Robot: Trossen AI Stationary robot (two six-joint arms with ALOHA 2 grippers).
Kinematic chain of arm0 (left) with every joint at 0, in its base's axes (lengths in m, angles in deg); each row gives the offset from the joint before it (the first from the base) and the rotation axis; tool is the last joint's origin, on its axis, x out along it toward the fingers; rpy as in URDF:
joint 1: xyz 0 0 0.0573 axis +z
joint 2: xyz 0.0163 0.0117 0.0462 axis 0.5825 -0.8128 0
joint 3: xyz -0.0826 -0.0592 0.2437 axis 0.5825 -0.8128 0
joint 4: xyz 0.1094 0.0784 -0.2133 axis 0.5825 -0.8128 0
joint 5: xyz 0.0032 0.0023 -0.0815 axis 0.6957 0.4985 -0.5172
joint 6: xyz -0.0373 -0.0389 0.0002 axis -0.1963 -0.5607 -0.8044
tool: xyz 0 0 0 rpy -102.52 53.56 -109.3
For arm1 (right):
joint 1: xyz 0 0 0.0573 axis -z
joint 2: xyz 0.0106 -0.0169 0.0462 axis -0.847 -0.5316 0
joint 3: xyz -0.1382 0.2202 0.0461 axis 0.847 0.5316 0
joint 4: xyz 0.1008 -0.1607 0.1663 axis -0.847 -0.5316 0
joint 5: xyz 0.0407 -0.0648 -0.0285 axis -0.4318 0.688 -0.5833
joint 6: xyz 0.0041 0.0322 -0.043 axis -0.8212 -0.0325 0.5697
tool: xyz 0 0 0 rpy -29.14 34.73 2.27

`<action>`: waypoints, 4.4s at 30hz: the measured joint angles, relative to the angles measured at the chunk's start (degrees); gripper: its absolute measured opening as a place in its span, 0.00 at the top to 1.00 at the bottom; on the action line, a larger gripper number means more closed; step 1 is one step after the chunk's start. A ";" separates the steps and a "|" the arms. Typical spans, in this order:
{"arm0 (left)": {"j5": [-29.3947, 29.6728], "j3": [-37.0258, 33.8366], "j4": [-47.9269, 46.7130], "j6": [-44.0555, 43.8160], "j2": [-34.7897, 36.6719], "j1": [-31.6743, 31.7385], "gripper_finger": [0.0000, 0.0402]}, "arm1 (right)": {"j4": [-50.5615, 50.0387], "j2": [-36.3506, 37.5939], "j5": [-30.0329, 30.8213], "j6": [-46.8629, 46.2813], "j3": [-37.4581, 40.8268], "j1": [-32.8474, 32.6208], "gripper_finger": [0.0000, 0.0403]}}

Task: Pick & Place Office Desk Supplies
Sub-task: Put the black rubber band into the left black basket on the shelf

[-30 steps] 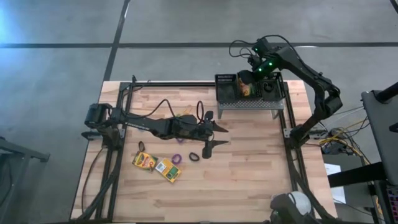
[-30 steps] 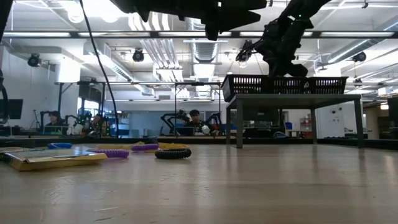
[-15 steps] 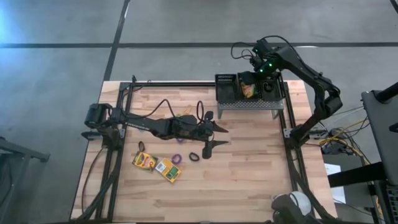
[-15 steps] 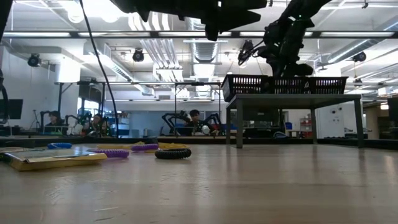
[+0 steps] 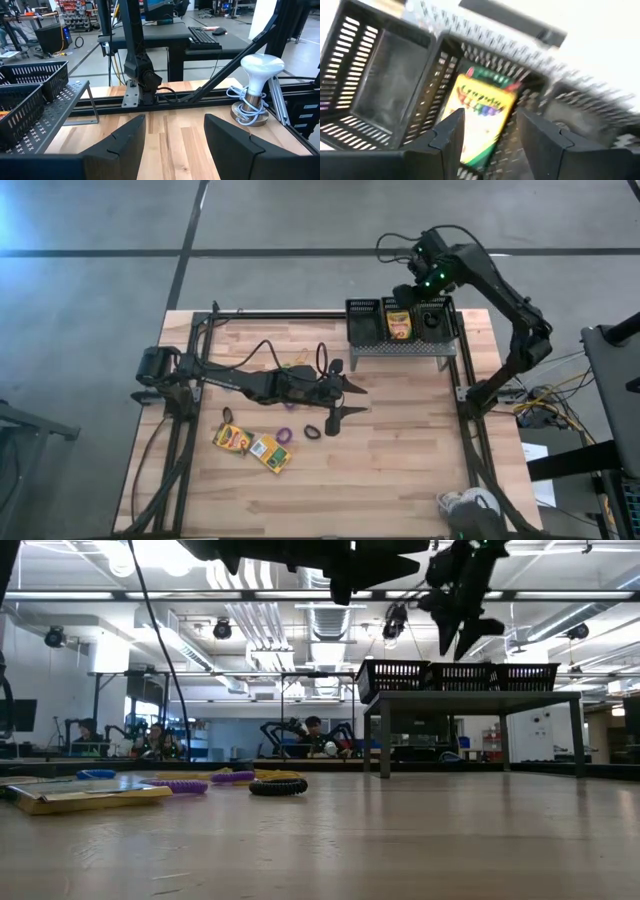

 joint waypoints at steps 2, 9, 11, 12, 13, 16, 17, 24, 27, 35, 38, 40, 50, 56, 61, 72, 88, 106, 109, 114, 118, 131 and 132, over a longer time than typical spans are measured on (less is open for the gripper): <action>0.01 0.00 -0.06 0.00 0.00 0.00 0.49 | 1.44 2.48 5.80 2.16 -0.26 -2.62 0.56; 0.20 -0.02 -2.25 0.34 0.65 0.00 0.49 | 14.60 16.58 24.47 5.95 7.78 -26.26 0.61; 0.24 -0.02 -4.81 1.17 1.89 -0.08 0.49 | 20.16 20.89 28.26 5.01 12.64 -35.95 0.62; 0.77 -0.02 -6.24 1.25 2.67 -0.24 0.49 | 23.18 22.61 30.21 4.44 15.48 -40.94 0.63; 1.49 -0.02 -7.83 1.36 3.56 -0.45 0.49 | 26.21 24.16 32.16 3.94 18.47 -45.95 0.63; 5.96 -0.21 -13.58 2.13 6.24 -1.73 0.50 | 36.92 26.78 37.89 3.56 27.90 -60.18 0.65; 7.76 -0.89 -14.54 2.39 7.06 -2.37 0.50 | 40.71 27.03 39.29 3.64 30.97 -64.38 0.66; 17.18 -11.03 -14.22 0.31 14.64 -7.08 0.51 | 68.70 21.48 41.46 6.39 48.28 -80.20 0.69; 20.25 -17.13 -12.84 -5.39 17.26 -9.54 0.51 | 78.16 16.76 40.97 6.49 53.17 -82.28 0.70; 37.93 -34.54 -2.89 -24.12 18.75 -19.32 0.51 | 108.79 -0.55 37.30 8.02 58.77 -81.00 0.69; 43.47 -39.12 -2.38 -35.23 18.45 -21.97 0.51 | 120.35 -8.18 37.14 8.01 58.34 -79.68 0.69; 44.59 -41.87 -2.84 -42.77 18.25 -22.99 0.51 | 124.94 -12.78 37.14 8.53 56.80 -78.80 0.70; 32.84 -35.95 -42.99 -65.55 22.24 -23.57 0.51 | 126.49 -25.27 36.92 9.90 49.33 -75.19 0.73; 24.27 -31.08 -69.63 -76.76 25.55 -17.34 0.51 | 126.26 -26.29 36.74 11.29 48.95 -73.69 0.73; 15.12 -32.37 -75.17 -74.81 28.11 -7.91 0.51 | 126.29 -26.19 35.59 11.29 49.00 -72.32 0.74; 3.07 -33.45 -80.22 -70.81 29.62 1.18 0.51 | 126.34 -26.25 33.80 9.80 49.09 -71.46 0.78; -1.85 -38.50 -70.34 -72.90 29.63 1.22 0.80 | 126.31 -26.31 33.81 9.50 49.11 -71.44 0.79; 2.23 -39.29 -6.06 -43.13 24.09 0.89 0.99 | 121.65 -15.32 31.52 4.43 60.48 -68.79 0.80; 2.14 -39.04 4.72 -34.86 19.53 0.55 0.99 | 127.89 -11.92 27.30 1.62 64.40 -67.23 0.78; 2.16 -36.00 14.65 -22.01 11.74 -0.10 0.99 | 136.93 -6.18 22.80 -4.18 70.80 -64.31 0.69; 2.15 -31.85 15.24 -13.95 6.67 -0.52 1.00 | 138.77 -3.01 18.55 -7.73 73.21 -62.94 0.60; 4.94 -22.74 15.41 1.20 0.32 -4.97 1.00 | 137.45 -2.78 15.91 -13.94 73.70 -62.43 0.50; 5.52 -22.58 15.41 1.75 0.37 -5.23 1.00 | 138.14 -3.21 15.91 -13.71 73.53 -62.48 0.50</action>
